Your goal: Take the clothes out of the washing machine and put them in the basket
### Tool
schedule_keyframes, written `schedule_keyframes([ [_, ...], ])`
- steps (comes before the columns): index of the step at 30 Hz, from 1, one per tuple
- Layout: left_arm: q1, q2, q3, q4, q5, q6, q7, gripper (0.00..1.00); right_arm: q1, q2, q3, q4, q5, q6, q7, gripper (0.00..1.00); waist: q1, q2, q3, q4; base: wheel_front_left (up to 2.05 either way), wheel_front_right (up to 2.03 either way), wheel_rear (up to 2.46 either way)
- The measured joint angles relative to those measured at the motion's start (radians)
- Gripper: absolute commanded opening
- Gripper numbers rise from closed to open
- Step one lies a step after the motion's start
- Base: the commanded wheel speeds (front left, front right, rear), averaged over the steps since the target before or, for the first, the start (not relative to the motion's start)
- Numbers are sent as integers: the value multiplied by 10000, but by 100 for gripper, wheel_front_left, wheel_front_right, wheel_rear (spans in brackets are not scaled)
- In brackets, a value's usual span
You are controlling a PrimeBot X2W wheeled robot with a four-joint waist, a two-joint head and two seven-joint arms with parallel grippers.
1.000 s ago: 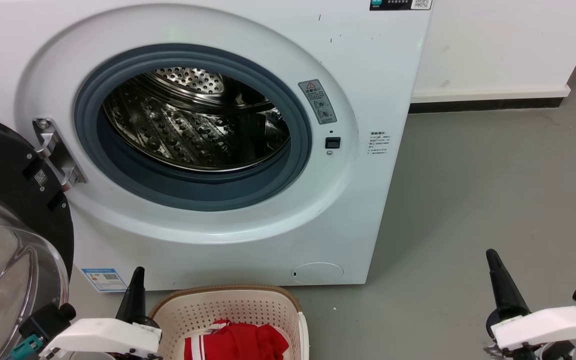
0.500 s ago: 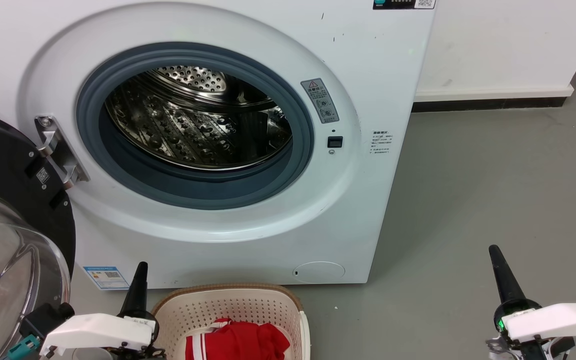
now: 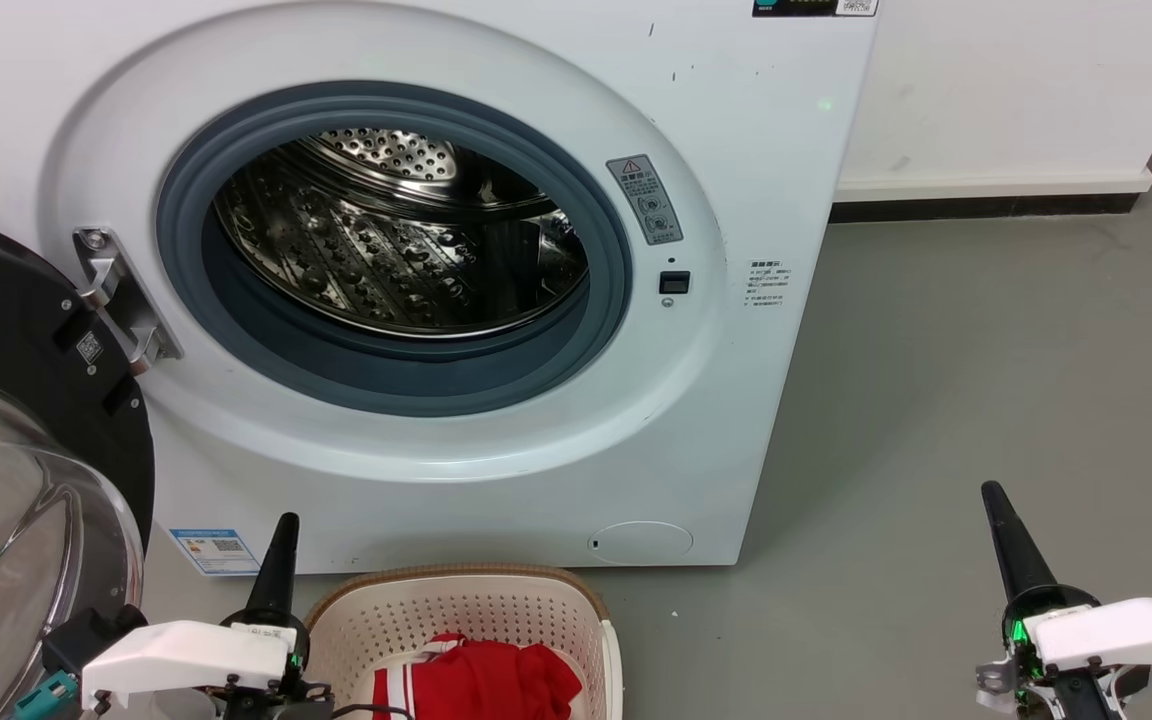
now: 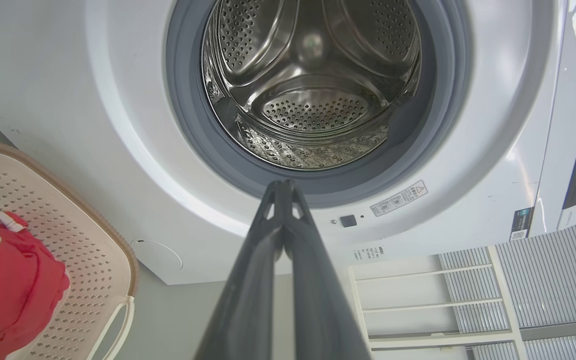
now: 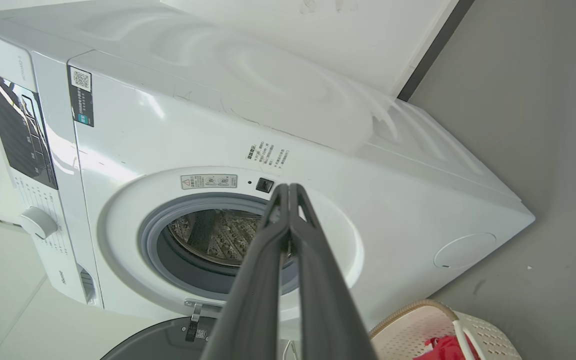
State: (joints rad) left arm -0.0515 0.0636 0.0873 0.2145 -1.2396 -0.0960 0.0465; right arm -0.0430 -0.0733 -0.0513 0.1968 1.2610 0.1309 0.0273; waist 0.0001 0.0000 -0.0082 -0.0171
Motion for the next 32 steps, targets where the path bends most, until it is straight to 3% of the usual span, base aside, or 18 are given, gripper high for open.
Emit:
schedule_keyframes([
  [32, -374, -86, 188, 224, -2696, -240, 483, 0, -405, 6, -240, 332, 2696, 0, 445, 0, 0, 0, 78, 118, 0, 0, 0],
])
